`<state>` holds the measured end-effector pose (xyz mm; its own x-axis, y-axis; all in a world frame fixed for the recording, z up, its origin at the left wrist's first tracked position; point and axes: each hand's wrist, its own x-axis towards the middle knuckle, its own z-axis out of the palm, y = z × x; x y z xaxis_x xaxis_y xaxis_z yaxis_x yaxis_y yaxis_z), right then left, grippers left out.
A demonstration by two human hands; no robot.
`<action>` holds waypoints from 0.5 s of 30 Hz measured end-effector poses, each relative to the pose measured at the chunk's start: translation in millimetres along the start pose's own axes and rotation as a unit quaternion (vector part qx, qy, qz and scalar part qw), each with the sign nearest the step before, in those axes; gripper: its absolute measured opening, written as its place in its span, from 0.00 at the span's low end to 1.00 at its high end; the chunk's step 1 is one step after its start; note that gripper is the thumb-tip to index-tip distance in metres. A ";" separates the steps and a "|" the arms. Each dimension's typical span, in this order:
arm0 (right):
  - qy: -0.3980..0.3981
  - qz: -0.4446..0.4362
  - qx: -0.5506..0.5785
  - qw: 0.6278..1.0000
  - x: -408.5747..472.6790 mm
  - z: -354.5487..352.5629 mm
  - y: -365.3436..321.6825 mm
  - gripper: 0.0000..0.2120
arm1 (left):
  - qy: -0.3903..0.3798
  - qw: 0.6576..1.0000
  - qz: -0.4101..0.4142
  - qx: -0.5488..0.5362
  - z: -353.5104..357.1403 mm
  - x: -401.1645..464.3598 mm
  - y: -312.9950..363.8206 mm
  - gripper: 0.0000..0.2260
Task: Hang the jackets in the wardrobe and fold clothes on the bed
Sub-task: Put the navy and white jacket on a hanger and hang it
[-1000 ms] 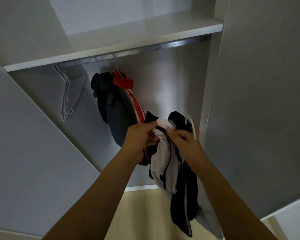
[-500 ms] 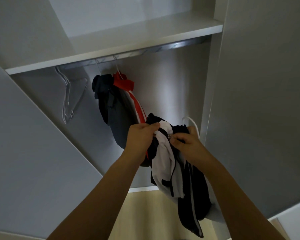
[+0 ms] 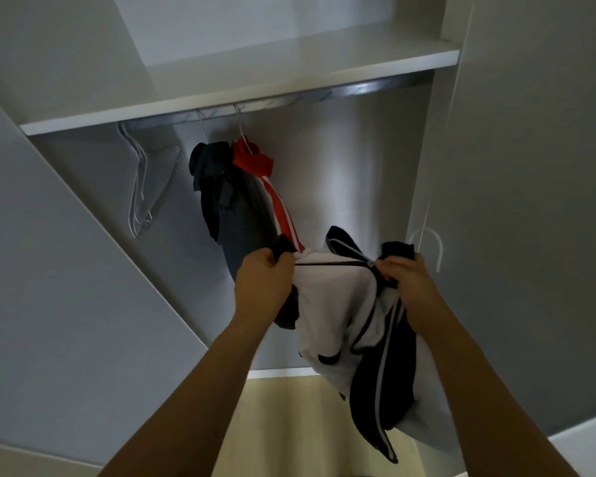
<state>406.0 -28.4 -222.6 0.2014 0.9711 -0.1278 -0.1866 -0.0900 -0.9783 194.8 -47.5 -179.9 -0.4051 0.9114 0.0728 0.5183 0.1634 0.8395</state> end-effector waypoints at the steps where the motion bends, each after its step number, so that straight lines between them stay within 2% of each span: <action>1: 0.014 -0.003 -0.001 1.000 3.3 -4.3 -0.7 0.12 | 0.013 1.000 -0.004 0.018 -6.6 2.7 -7.8 0.14; 3: 0.012 -0.011 -0.011 1.000 8.5 -6.4 -0.1 0.14 | 0.035 0.992 -0.011 0.120 -19.9 7.4 -25.1 0.12; 5: -0.024 -0.013 -0.028 0.999 7.4 0.6 -0.4 0.12 | 0.054 0.948 -0.015 0.313 -27.4 8.7 -36.8 0.09; 6: -0.042 -0.018 -0.032 0.998 5.4 6.3 -2.3 0.10 | 0.056 0.920 -0.004 0.387 -26.3 8.6 -36.5 0.11; 7: -0.056 -0.034 -0.030 0.997 4.2 11.9 -4.9 0.10 | 0.047 0.907 0.031 0.416 -21.1 8.7 -30.2 0.14; 9: -0.075 -0.077 -0.037 0.994 3.3 21.1 -11.5 0.12 | -0.021 0.916 0.171 0.362 -3.4 6.8 -9.0 0.20; 11: -0.087 -0.104 -0.062 0.989 2.0 26.1 -19.8 0.14 | -0.157 0.904 0.255 0.306 16.9 -0.2 11.6 0.21; 13: -0.092 -0.110 -0.071 0.987 2.9 25.7 -25.4 0.13 | -0.235 0.892 0.258 0.286 29.8 -9.5 18.8 0.15; 15: -0.084 -0.120 -0.096 0.985 5.3 21.4 -29.0 0.13 | -0.257 0.896 0.249 0.263 32.7 -14.9 15.2 0.13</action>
<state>391.9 -15.9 -191.4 0.0529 0.9909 0.1239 0.0356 0.1221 -0.9919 233.3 -46.3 -185.9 0.3050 0.9523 -0.0039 0.8763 -0.2791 0.3926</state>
